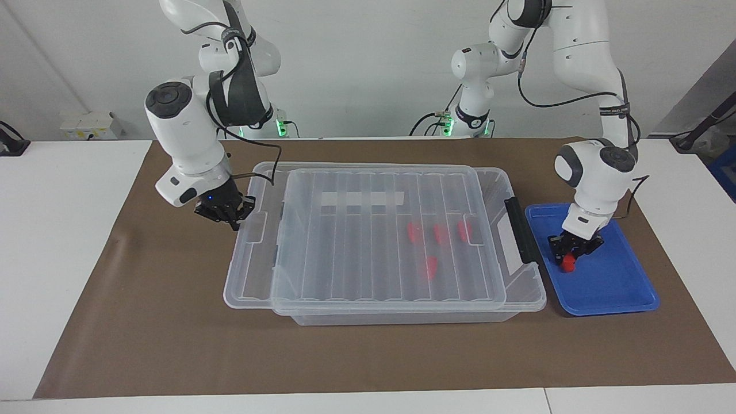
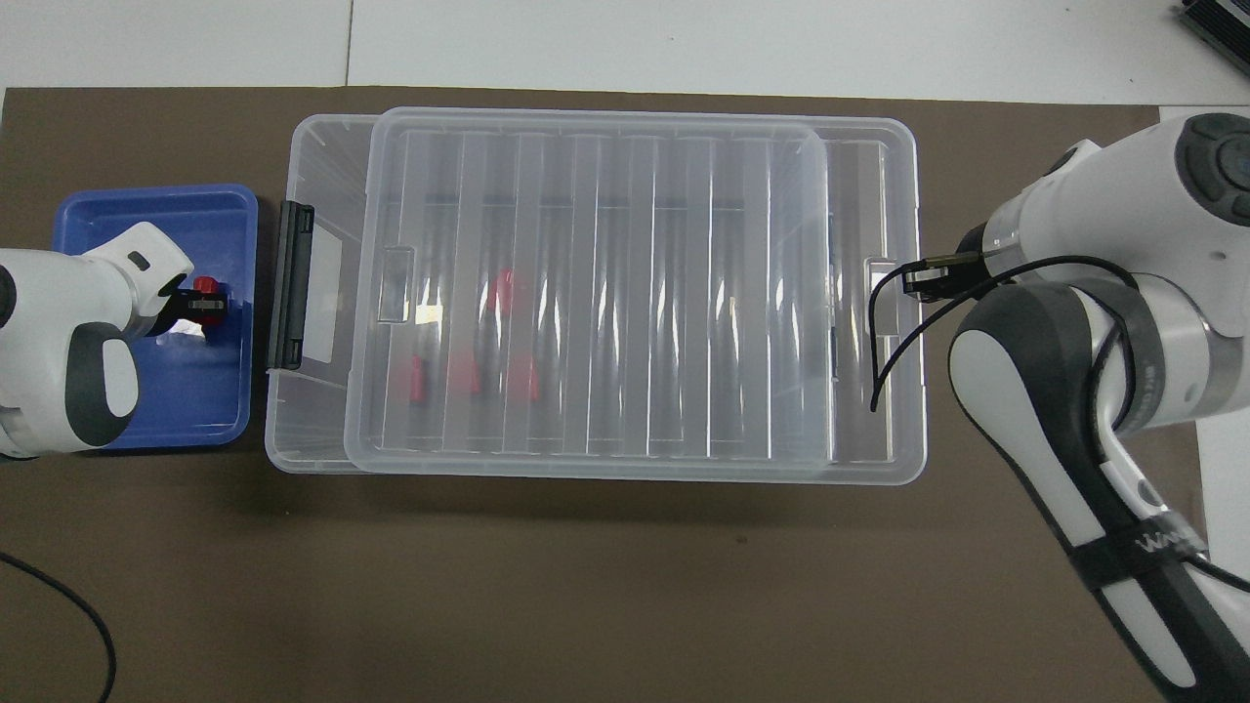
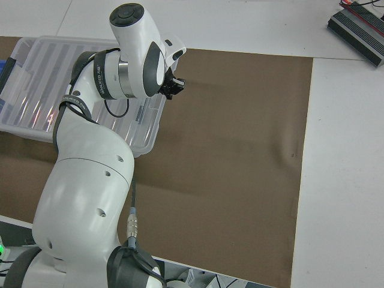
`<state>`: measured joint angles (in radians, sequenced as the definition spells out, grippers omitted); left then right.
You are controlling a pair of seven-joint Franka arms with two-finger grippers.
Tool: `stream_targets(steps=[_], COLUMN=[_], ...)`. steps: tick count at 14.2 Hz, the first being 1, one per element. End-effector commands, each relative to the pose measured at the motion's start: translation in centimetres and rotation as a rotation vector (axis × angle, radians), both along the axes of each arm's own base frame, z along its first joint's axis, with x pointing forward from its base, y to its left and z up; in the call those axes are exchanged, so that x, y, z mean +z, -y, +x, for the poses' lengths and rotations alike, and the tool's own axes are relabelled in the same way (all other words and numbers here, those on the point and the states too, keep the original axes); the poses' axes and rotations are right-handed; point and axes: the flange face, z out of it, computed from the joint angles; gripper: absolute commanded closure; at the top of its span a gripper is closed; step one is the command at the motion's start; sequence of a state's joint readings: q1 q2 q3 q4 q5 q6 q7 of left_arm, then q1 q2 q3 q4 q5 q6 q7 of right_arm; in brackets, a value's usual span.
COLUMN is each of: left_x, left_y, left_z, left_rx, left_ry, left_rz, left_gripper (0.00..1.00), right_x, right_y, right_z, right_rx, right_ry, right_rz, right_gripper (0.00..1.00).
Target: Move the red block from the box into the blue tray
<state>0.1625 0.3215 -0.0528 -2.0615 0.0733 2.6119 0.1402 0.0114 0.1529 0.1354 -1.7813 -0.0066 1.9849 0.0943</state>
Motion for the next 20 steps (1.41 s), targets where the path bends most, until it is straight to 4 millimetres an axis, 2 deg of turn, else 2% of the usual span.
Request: stream_targets(steps=[1, 2, 3, 5, 6, 7, 11, 15, 17, 20], left_x=[-0.8, -0.7, -0.7, -0.7, -0.7, -0.7, -0.4, -0.2, 1.3, 4.7], left_y=[0.1, 0.0, 0.0, 0.0, 0.0, 0.0, 0.0, 0.0, -0.1, 0.1], left_z=[0.0, 0.0, 0.0, 0.0, 0.0, 0.1, 0.2, 0.4, 1.0, 1.8], left_rx=[0.001, 0.001, 0.001, -0.002, -0.002, -0.004, -0.004, -0.004, -0.006, -0.009], left_ry=[0.006, 0.008, 0.008, 0.008, 0.006, 0.008, 0.006, -0.005, -0.045, -0.107], left_rz=[-0.008, -0.008, -0.008, -0.007, -0.007, -0.006, -0.005, -0.005, -0.002, 0.000], left_gripper=[0.97, 0.79, 0.75, 0.20, 0.15, 0.14, 0.14, 0.14, 0.15, 0.15], right_x=[-0.2, -0.1, -0.2, -0.2, -0.2, -0.1, -0.1, -0.1, 0.0, 0.9], right_y=[-2.2, -2.9, -3.6, -4.3, -4.9, -5.6, -6.7, -6.8, -6.9, -6.7], right_z=[-0.6, -0.7, -0.9, -1.0, -1.1, -1.3, -1.6, -1.6, -1.6, -1.8], right_rx=[0.048, 0.062, 0.071, 0.085, 0.096, 0.108, 0.126, 0.127, 0.129, 0.126], right_ry=[-0.005, -0.004, -0.006, -0.006, -0.006, -0.006, -0.004, -0.006, -0.004, -0.004], right_rz=[0.012, 0.014, 0.015, 0.017, 0.019, 0.021, 0.024, 0.024, 0.024, 0.021], right_gripper=[1.00, 1.00, 1.00, 1.00, 1.00, 1.00, 1.00, 1.00, 1.00, 1.00])
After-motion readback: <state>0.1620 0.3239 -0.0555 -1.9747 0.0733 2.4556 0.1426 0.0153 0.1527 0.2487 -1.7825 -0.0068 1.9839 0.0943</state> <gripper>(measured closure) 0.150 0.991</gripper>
